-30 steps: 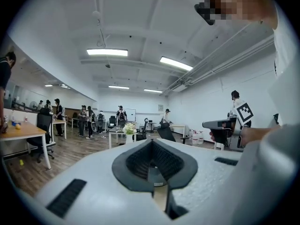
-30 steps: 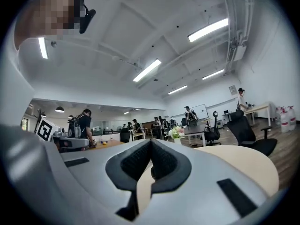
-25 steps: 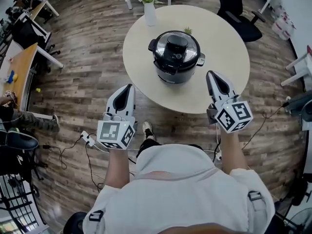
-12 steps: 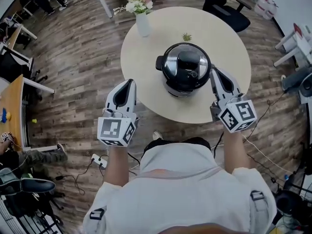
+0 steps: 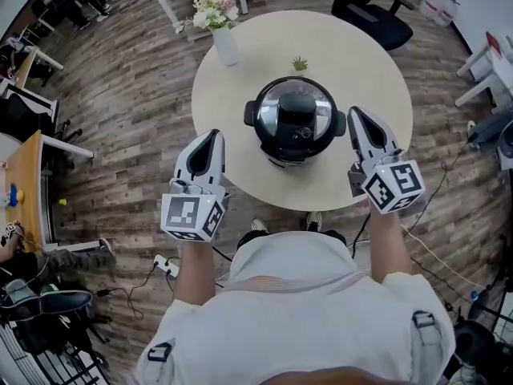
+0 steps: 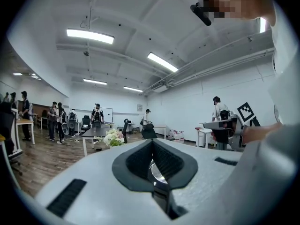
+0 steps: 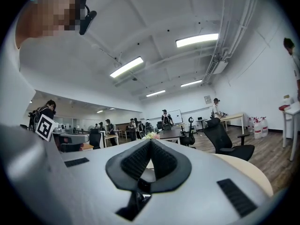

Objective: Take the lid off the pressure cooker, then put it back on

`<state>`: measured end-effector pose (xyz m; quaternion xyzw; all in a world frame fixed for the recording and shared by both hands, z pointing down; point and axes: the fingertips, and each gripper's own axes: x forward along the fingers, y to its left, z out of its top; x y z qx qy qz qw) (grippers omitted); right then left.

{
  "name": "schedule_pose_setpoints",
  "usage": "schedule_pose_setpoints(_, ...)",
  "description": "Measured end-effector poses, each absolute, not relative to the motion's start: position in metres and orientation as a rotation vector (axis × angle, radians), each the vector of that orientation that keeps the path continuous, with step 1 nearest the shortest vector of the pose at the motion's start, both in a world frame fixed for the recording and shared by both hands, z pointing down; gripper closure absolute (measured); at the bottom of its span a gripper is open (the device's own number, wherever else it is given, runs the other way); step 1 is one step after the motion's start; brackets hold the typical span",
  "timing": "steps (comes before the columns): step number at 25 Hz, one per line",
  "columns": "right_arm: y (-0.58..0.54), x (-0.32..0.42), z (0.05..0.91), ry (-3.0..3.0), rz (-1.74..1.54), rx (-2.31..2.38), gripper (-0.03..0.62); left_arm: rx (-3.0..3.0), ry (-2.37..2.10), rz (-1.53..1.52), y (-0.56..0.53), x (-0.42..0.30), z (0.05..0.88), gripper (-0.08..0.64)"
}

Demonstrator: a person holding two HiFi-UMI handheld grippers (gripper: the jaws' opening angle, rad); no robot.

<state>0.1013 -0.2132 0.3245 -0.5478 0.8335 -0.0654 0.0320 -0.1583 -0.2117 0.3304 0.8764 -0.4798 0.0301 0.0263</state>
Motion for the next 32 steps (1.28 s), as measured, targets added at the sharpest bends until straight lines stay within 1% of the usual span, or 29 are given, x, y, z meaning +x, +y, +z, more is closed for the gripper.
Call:
schedule_pose_setpoints(4,-0.223,0.122,0.319,2.581,-0.182,-1.655,0.595,2.697,-1.531,0.079,-0.213,-0.139,0.321,0.555)
schedule_pose_setpoints(10,-0.230,0.126,0.317,2.616,-0.175,-1.623,0.595,2.694,-1.537,0.059,-0.215,-0.126,0.321,0.555)
schedule_pose_setpoints(30,-0.224,0.102,0.309,2.638,-0.143,-1.598,0.595,2.707,-1.507,-0.024,-0.214,-0.142,0.312,0.554)
schedule_pose_setpoints(31,-0.224,0.103,0.308,2.636,-0.138,-1.598,0.576,2.710,-1.494,-0.034,-0.213,-0.142,0.311,0.551)
schedule_pose_setpoints(32,-0.223,0.103,0.307,2.636,-0.134,-1.597,0.556,2.714,-1.482,-0.037,-0.213,-0.141,0.310,0.529)
